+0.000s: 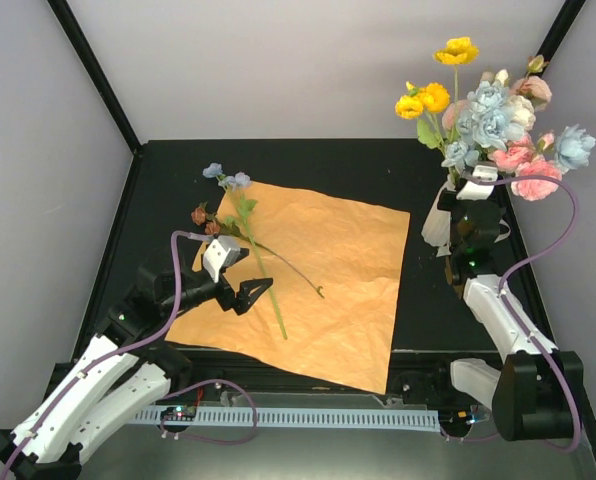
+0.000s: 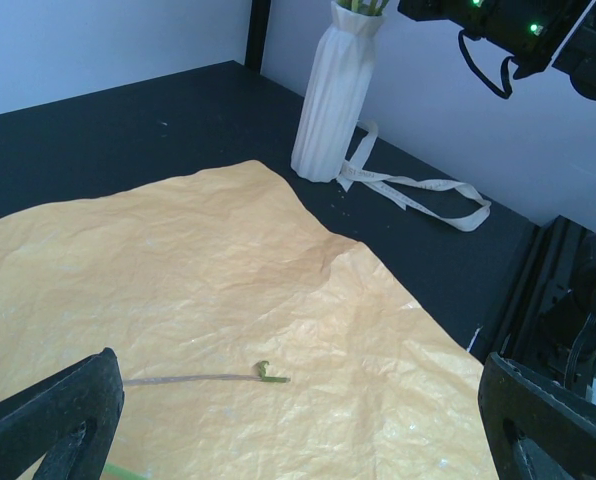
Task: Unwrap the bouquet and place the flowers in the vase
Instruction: Insert the fake flower into the vase.
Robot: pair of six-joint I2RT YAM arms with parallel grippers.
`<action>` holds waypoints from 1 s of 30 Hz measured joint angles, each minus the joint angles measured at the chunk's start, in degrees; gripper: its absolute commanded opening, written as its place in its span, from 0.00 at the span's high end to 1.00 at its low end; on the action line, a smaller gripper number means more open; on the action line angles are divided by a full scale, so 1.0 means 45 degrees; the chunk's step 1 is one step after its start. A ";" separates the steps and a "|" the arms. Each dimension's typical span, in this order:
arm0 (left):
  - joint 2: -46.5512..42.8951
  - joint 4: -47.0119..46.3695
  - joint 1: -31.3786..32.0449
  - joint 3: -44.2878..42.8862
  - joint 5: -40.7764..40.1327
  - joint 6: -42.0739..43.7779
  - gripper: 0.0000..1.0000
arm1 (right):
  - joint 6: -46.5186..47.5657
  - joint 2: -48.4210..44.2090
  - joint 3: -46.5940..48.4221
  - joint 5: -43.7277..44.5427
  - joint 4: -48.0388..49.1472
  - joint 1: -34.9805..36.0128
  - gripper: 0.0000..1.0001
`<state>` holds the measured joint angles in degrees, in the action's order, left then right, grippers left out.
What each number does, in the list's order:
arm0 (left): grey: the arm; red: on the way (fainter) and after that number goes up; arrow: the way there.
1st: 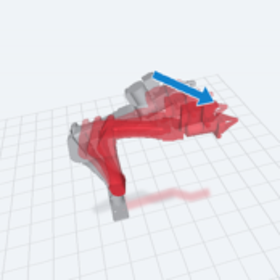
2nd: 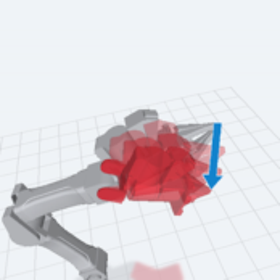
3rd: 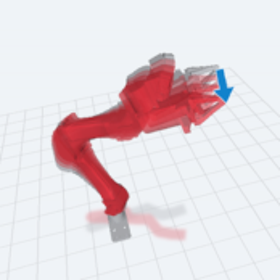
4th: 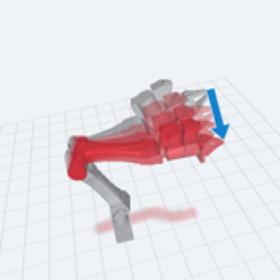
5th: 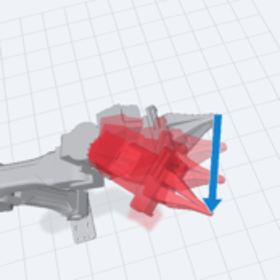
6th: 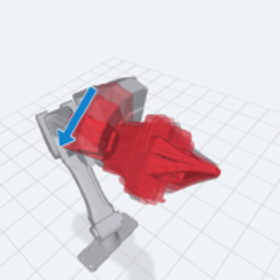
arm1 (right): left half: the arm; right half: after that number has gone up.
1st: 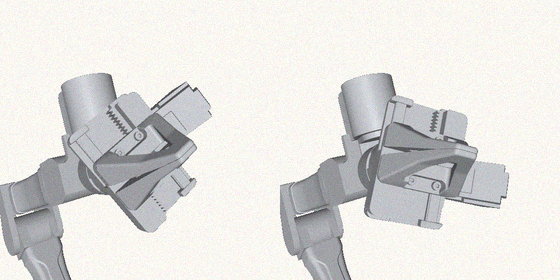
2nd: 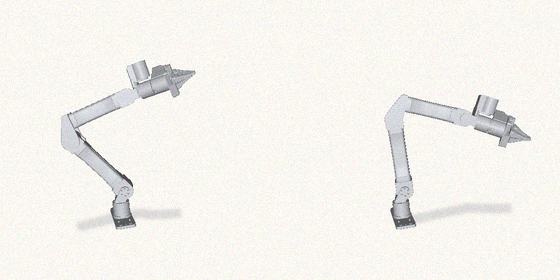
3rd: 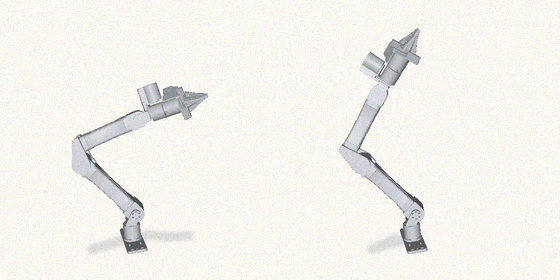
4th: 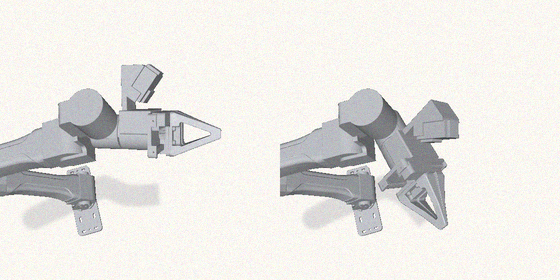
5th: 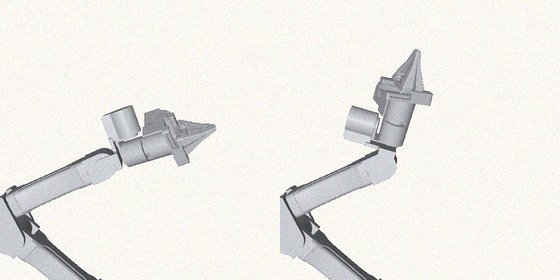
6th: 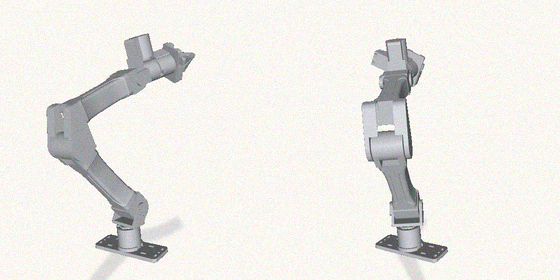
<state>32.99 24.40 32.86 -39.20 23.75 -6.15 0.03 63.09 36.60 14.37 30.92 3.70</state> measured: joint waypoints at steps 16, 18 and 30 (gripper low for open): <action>0.0058 0.0000 0.0000 0.0005 -0.0010 0.0000 0.01 | -0.1073 -0.0437 -0.0024 -0.0364 -0.1574 -0.0068 0.63; 0.0117 0.0005 0.0000 0.0005 -0.0063 0.0000 0.01 | -0.1433 -0.0670 0.0102 -0.0476 -0.2263 -0.0073 0.60; 0.0937 0.0719 0.0000 -0.0092 -0.1923 -0.0223 0.01 | -0.5493 -0.2657 0.1156 -0.1773 -0.7164 -0.0068 0.53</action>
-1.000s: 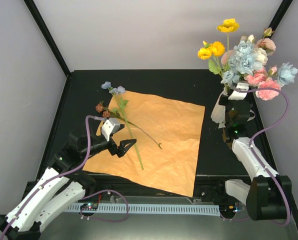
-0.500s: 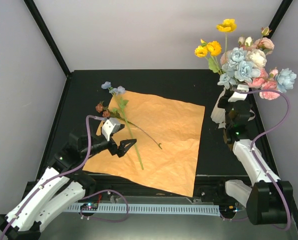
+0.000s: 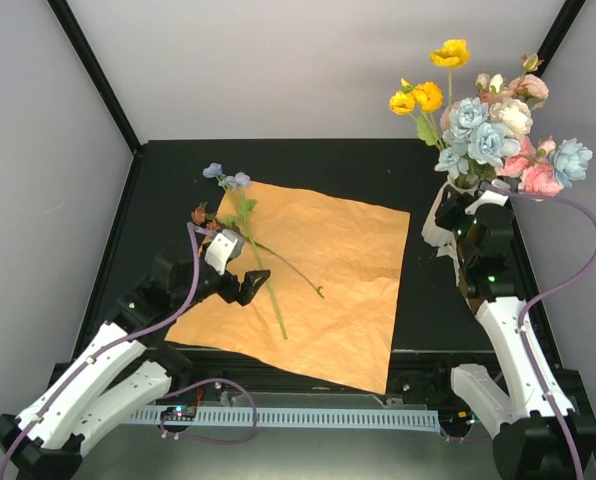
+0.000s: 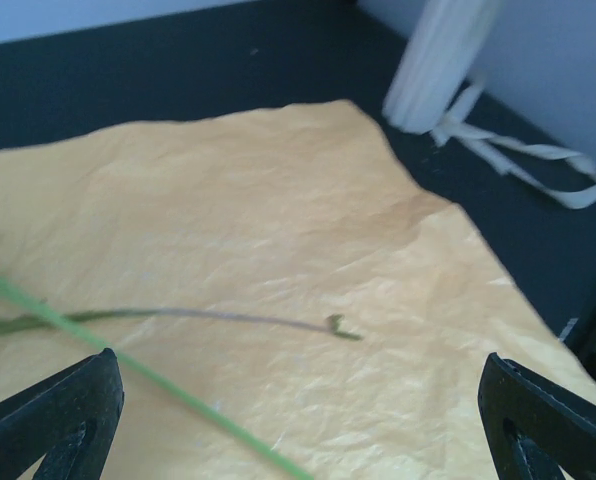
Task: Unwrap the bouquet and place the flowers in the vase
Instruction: Insert the fake flower into the vase, then pick up the fake flower from the wrapping paper.
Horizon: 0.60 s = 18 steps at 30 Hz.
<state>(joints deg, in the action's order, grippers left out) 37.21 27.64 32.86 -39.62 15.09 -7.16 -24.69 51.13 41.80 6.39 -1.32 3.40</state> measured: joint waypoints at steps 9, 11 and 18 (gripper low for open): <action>0.1817 0.0816 -0.0049 -0.0563 -0.2069 -0.2317 0.08 | -0.2807 -0.1481 -0.0374 -0.1933 -0.2463 0.0029 0.51; 0.2132 0.0588 -0.0189 -0.0452 -0.2064 -0.2968 0.14 | -0.3211 -0.2006 -0.0675 -0.2259 -0.2710 0.0102 0.51; 0.3789 -0.0826 -0.1175 0.0476 -0.1695 -0.4517 0.32 | -0.3929 -0.3036 -0.1166 -0.3143 -0.3240 0.0607 0.51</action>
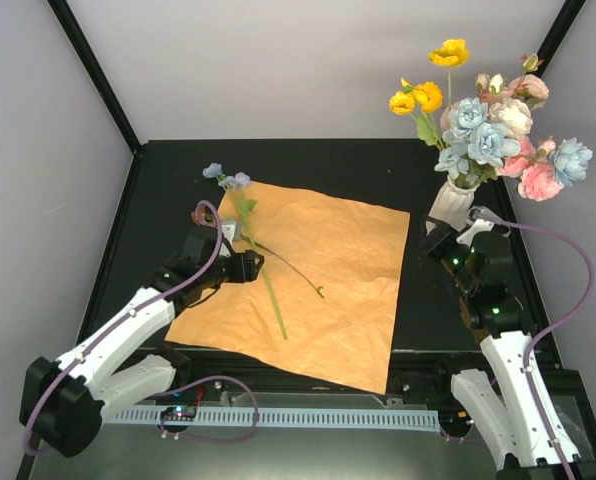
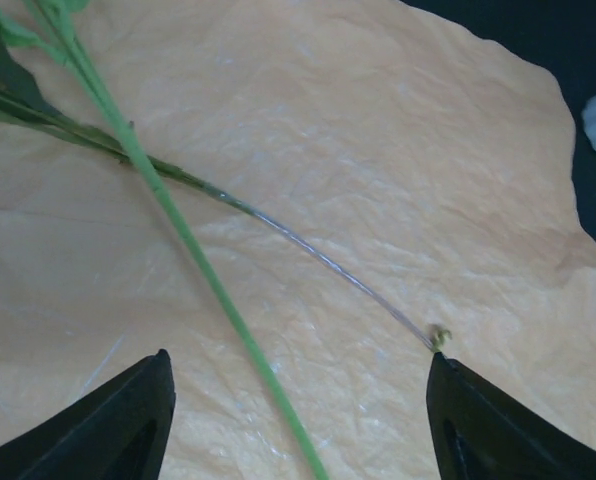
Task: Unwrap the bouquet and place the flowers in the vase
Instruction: Pick up the fake flower from the wrapping paper.
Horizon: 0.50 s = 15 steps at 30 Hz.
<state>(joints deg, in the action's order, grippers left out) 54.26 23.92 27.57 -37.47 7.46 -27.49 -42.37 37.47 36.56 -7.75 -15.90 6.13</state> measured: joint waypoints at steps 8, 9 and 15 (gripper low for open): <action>0.2220 -0.2322 -0.0903 0.0641 0.0112 -0.0879 0.46 | -0.0107 -0.0335 -0.0491 -0.0476 -0.0019 0.1370 0.51; 0.2657 -0.2618 -0.1020 0.0641 0.0117 -0.0942 0.47 | -0.0102 -0.0330 -0.0559 -0.0510 -0.0005 0.1491 0.51; 0.4988 -0.4017 -0.1554 0.0646 0.0442 -0.1268 0.50 | -0.0087 -0.0155 -0.0821 -0.0646 0.0029 0.2482 0.51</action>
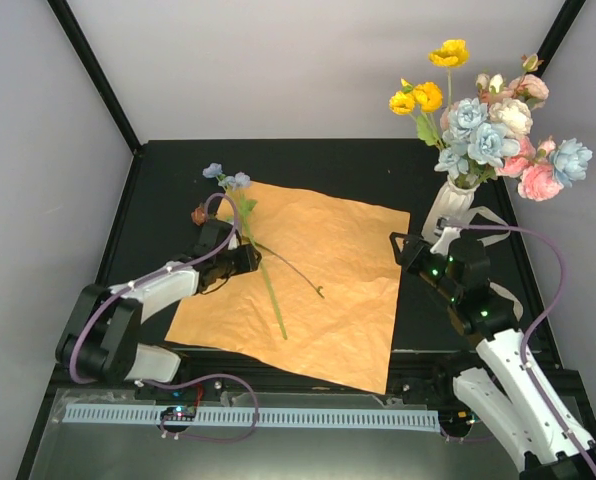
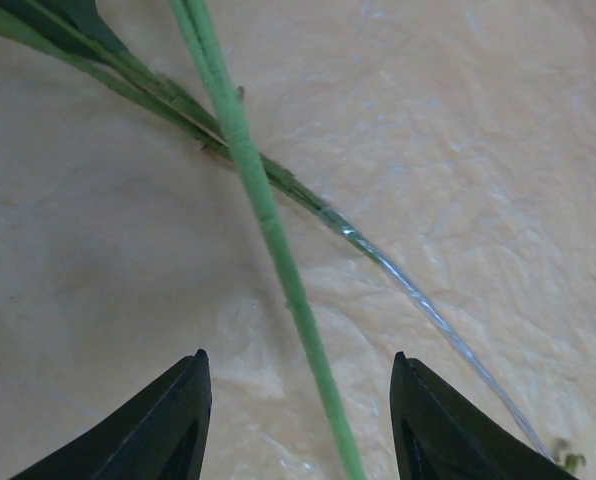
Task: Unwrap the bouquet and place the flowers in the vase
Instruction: Pick up the fake flower from the wrapping paper.
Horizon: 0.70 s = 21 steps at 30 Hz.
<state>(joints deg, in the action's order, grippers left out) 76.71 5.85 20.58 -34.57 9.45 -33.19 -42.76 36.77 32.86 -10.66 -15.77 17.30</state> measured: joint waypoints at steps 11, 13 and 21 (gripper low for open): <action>0.2599 -0.2307 -0.0228 0.0005 0.1336 -0.0296 0.67 | 0.0107 0.0942 -0.0423 0.0588 0.0884 0.2098 0.51; 0.2817 -0.2589 -0.0233 0.0000 0.1574 -0.0345 0.81 | 0.0170 0.1248 -0.0457 0.0724 0.0986 0.2472 0.51; 0.2958 -0.3143 -0.0316 -0.0136 0.2603 -0.0393 0.98 | 0.0597 0.2361 -0.0282 0.1297 0.1229 0.3842 0.51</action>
<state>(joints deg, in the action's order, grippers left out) 90.02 -8.29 19.16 -35.18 21.17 -34.96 -40.07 47.40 31.59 -4.82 -10.24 34.59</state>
